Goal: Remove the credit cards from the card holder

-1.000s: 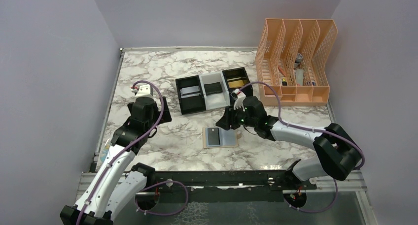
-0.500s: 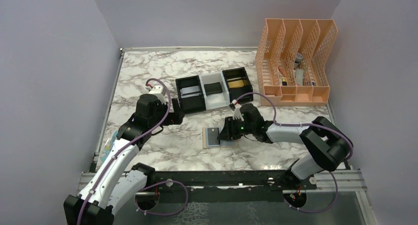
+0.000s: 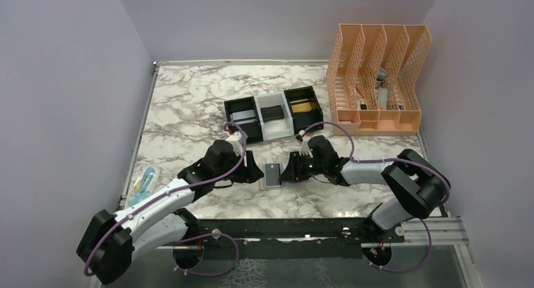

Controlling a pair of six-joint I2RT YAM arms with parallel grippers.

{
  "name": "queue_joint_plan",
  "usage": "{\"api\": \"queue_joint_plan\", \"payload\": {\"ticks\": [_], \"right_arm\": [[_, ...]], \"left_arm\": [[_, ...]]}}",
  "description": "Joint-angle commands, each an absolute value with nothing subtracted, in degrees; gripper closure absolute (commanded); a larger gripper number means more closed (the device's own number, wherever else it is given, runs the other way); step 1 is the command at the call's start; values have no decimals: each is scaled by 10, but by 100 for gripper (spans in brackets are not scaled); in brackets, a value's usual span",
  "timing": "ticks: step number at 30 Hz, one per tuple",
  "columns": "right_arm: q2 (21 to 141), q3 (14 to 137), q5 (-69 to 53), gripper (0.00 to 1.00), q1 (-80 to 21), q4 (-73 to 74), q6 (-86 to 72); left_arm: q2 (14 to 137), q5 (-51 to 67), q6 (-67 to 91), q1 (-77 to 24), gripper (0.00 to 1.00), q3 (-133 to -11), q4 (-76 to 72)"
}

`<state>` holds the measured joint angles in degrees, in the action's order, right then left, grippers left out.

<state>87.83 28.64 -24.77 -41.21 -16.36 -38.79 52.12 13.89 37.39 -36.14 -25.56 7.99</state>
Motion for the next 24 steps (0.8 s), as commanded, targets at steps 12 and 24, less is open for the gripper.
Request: {"api": "queue_joint_plan", "payload": {"ticks": [12, 24], "right_arm": [[807, 255, -167, 69, -416, -177, -434], [825, 277, -220, 72, -416, -190, -435]], "left_arm": [[730, 39, 431, -474, 66, -305, -76], [797, -60, 425, -507, 75, -345, -4]]}}
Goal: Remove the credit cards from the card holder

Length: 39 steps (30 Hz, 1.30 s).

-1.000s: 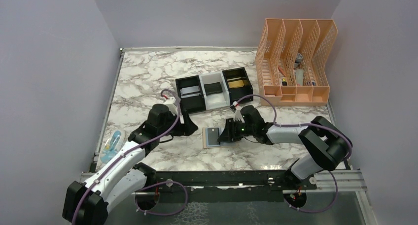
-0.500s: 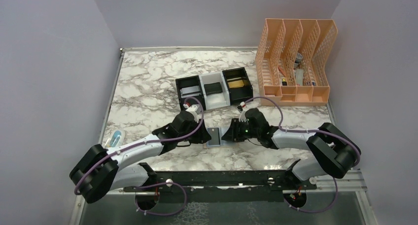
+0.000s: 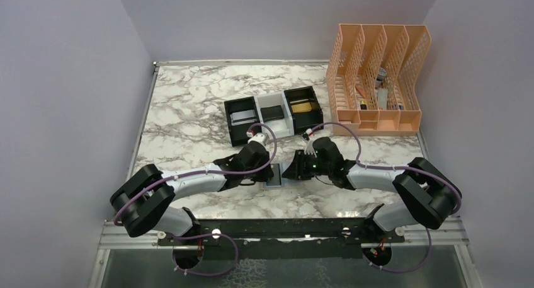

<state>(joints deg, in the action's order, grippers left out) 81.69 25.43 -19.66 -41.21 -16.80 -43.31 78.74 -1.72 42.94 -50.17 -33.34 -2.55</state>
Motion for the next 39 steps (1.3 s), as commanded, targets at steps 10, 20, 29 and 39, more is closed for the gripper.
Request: {"api": "queue_joint_plan", "payload": {"ticks": [10, 20, 29, 39], "right_arm": [[873, 297, -244, 72, -416, -200, -428], [895, 294, -234, 73, -416, -201, -426], [896, 293, -229, 73, -416, -199, -425], [903, 300, -237, 73, -416, -199, -425]], "left_arm": [[820, -57, 418, -511, 76, -345, 5], [796, -91, 424, -513, 76, -339, 50], [773, -83, 410, -512, 65, -343, 50], [784, -66, 407, -513, 81, -339, 40]]}}
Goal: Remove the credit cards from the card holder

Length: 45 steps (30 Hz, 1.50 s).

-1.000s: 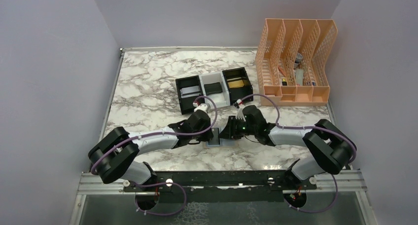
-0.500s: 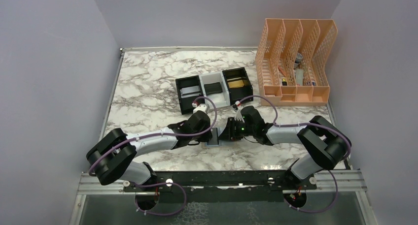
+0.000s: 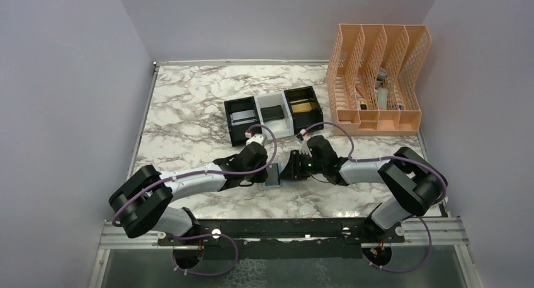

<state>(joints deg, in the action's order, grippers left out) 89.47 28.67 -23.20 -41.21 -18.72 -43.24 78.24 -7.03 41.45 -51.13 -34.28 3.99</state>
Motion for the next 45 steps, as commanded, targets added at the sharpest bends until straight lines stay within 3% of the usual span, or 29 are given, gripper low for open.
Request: {"api": "queue_joint_plan", "payload": {"ticks": [1, 8, 16, 25, 27, 31, 45], "right_arm": [[901, 301, -238, 73, -416, -199, -425], [909, 315, -247, 75, -416, -205, -430], [931, 318, -263, 81, -416, -220, -438], [929, 311, -240, 81, -416, -213, -445], [936, 310, -262, 83, -416, -232, -452], [936, 298, -274, 97, -415, -261, -473], [943, 256, -380, 99, -351, -309, -483]], "left_arm": [[783, -66, 407, -513, 83, -338, 39], [782, -64, 409, -514, 88, -330, 39], [783, -65, 410, -515, 89, -328, 40], [786, -64, 410, -516, 90, -328, 40], [786, -63, 410, -516, 90, -329, 40], [784, -66, 410, -517, 90, -327, 43], [783, -85, 411, -517, 91, -320, 63]]}}
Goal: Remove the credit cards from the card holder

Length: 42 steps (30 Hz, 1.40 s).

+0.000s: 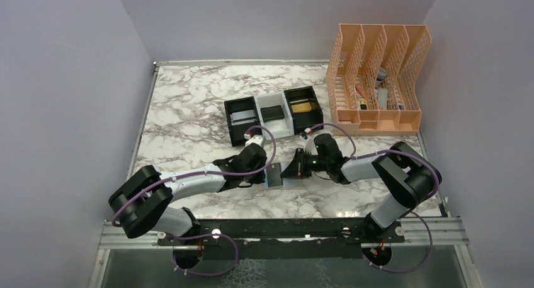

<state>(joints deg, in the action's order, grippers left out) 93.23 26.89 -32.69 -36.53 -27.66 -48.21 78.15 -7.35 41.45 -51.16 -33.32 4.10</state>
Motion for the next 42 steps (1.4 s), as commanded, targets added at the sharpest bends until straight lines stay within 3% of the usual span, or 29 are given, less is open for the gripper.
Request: {"api": "queue_joint_plan", "payload": {"ticks": [1, 7, 17, 21, 25, 33, 42], "right_arm": [[942, 253, -379, 99, -349, -306, -479], [943, 255, -371, 99, -347, -293, -472], [958, 264, -365, 99, -347, -305, -484], [971, 263, -372, 99, -347, -320, -492], [981, 264, -379, 99, -347, -333, -498], [976, 264, -371, 99, -347, -323, -493], [969, 258, -355, 99, -345, -312, -487]], "left_arm": [[783, -85, 411, -517, 91, -320, 63], [777, -80, 414, -517, 90, -323, 59], [721, -62, 415, -519, 65, -350, 40], [737, -19, 407, -519, 60, -355, 4], [787, -7, 402, -525, 62, -368, 4], [845, -47, 393, -545, 81, -391, 69], [817, -89, 395, -547, 85, -381, 114]]}}
